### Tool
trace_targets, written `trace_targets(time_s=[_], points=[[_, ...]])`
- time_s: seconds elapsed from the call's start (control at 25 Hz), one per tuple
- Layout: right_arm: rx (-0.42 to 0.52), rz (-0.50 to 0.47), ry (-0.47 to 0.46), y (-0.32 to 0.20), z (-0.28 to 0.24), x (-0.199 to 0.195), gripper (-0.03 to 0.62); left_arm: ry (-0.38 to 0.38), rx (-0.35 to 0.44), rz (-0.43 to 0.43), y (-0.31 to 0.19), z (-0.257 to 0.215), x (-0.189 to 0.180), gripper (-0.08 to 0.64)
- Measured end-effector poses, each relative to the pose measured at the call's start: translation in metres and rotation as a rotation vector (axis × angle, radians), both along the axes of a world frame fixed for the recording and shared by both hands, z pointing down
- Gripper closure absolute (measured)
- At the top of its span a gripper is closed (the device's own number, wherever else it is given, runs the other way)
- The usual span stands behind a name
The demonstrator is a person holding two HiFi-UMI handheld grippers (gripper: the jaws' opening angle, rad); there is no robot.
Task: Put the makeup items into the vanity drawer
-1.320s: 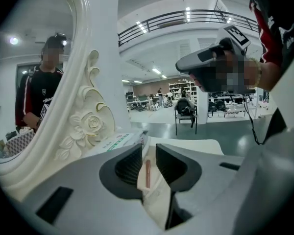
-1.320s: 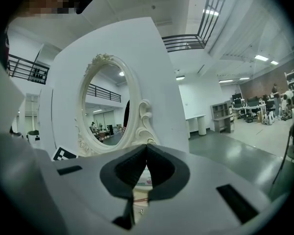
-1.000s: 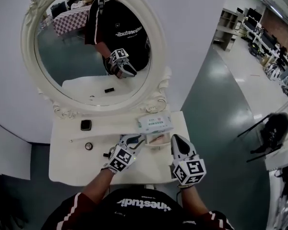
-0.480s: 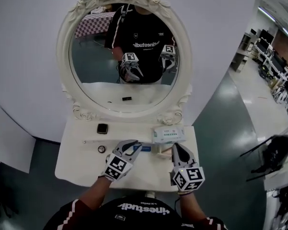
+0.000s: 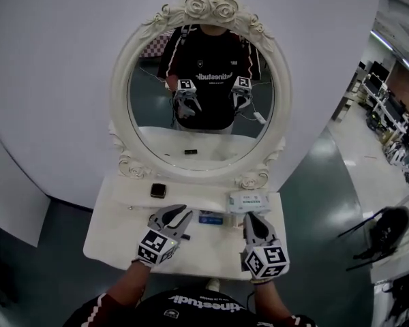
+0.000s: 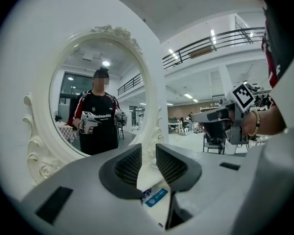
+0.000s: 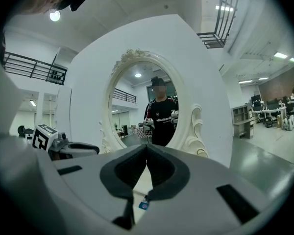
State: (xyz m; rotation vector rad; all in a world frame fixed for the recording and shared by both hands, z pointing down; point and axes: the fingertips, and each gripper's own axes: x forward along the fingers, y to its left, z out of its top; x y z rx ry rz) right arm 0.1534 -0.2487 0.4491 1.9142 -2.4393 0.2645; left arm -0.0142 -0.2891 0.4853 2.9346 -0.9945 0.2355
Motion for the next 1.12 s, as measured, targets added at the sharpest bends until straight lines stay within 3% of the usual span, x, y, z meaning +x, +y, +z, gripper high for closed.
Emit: trace_targets(time_s=[0.52,1.12], points=[[0.079,0.092,0.028,0.024,-0.027,-0.033,0.589,0.101,0.087,-0.053,0.006,-0.054,-0.075,0.48],[0.138,0.073,0.034,0.041,-0.055,-0.071,0.591,0.151,0.181,-0.183,0.022,-0.1,-0.135,0.482]])
